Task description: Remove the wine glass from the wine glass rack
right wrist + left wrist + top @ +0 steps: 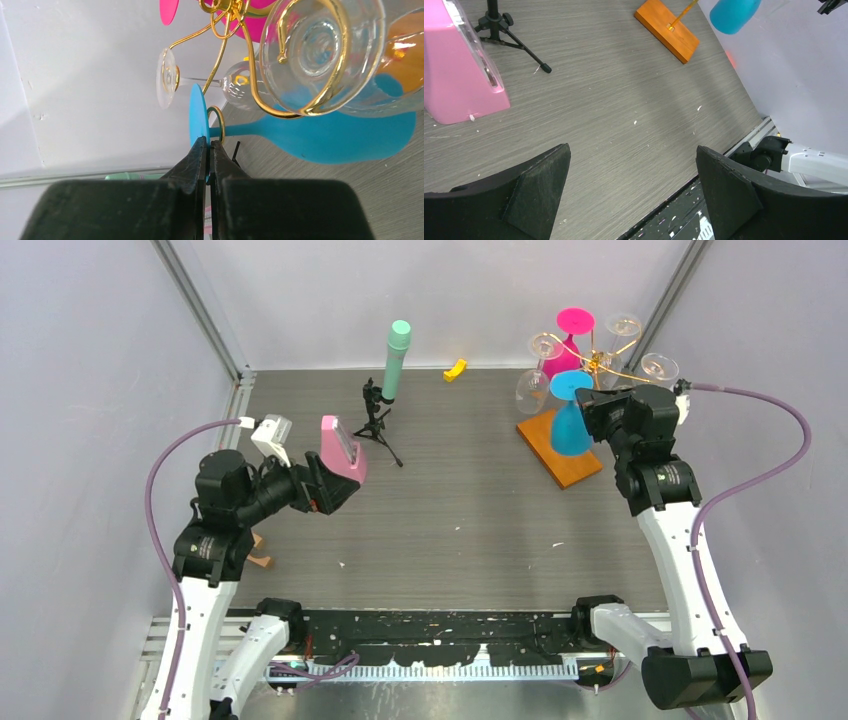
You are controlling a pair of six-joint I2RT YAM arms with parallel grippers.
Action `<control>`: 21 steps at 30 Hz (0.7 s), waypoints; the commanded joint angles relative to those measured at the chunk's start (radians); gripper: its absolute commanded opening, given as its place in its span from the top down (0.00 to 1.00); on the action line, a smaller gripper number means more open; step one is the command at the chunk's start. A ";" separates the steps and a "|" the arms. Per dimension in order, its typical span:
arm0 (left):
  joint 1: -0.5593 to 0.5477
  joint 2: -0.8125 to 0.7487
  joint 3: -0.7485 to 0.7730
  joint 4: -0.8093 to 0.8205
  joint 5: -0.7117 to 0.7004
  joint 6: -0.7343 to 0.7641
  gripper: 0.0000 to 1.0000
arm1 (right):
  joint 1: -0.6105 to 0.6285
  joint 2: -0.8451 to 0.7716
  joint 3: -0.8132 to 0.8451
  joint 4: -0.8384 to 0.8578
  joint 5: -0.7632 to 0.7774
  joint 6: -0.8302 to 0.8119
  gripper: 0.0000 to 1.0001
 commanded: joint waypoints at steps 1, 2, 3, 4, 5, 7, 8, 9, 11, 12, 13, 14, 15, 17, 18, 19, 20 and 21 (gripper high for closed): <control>0.001 0.007 -0.004 0.004 -0.017 0.002 0.00 | -0.004 -0.013 0.002 0.040 0.039 0.011 1.00; 0.001 0.008 -0.004 0.003 -0.019 0.002 0.00 | -0.004 -0.015 0.001 0.048 0.037 0.014 1.00; 0.001 0.009 -0.005 0.002 -0.019 0.002 0.00 | -0.004 -0.019 -0.004 0.054 0.034 0.021 1.00; 0.001 0.010 -0.004 0.001 -0.019 0.002 0.00 | -0.004 -0.021 -0.008 0.071 0.030 0.024 1.00; 0.001 0.009 -0.004 0.000 -0.020 0.002 0.00 | -0.004 -0.025 -0.016 0.081 0.023 0.033 1.00; 0.001 0.010 -0.003 -0.003 -0.023 0.002 0.00 | -0.004 -0.028 -0.023 0.103 0.010 0.045 1.00; 0.001 0.008 -0.001 -0.003 -0.024 0.003 0.00 | -0.004 -0.027 -0.022 0.111 0.004 0.048 1.00; 0.001 0.008 -0.001 -0.003 -0.026 0.004 0.00 | -0.004 -0.025 -0.021 0.114 -0.012 0.055 1.00; 0.001 0.005 0.001 -0.006 -0.031 0.006 0.00 | -0.004 -0.021 -0.018 0.127 -0.043 0.066 1.00; 0.001 0.004 0.002 -0.008 -0.033 0.008 0.00 | -0.004 -0.019 -0.017 0.136 -0.061 0.069 1.00; 0.001 0.004 0.003 -0.010 -0.036 0.010 0.00 | -0.004 -0.018 -0.017 0.139 -0.068 0.076 1.00; 0.001 0.003 0.003 -0.013 -0.038 0.011 0.00 | -0.004 -0.016 -0.017 0.147 -0.080 0.079 1.00; 0.001 0.003 0.004 -0.015 -0.041 0.012 0.00 | -0.004 -0.015 -0.017 0.152 -0.086 0.083 1.00; 0.001 0.002 0.006 -0.017 -0.042 0.013 0.00 | -0.004 -0.014 -0.021 0.174 -0.095 0.087 1.00; 0.001 0.003 0.006 -0.017 -0.041 0.013 0.00 | -0.004 -0.010 -0.021 0.178 -0.093 0.087 1.00; 0.001 0.003 0.007 -0.016 -0.039 0.013 0.00 | -0.004 -0.006 -0.021 0.184 -0.092 0.086 1.00; 0.001 0.005 0.008 -0.016 -0.039 0.013 0.00 | -0.003 0.001 -0.021 0.188 -0.094 0.085 1.00; 0.001 0.005 0.008 -0.016 -0.040 0.012 0.00 | -0.004 0.006 -0.020 0.200 -0.097 0.087 1.00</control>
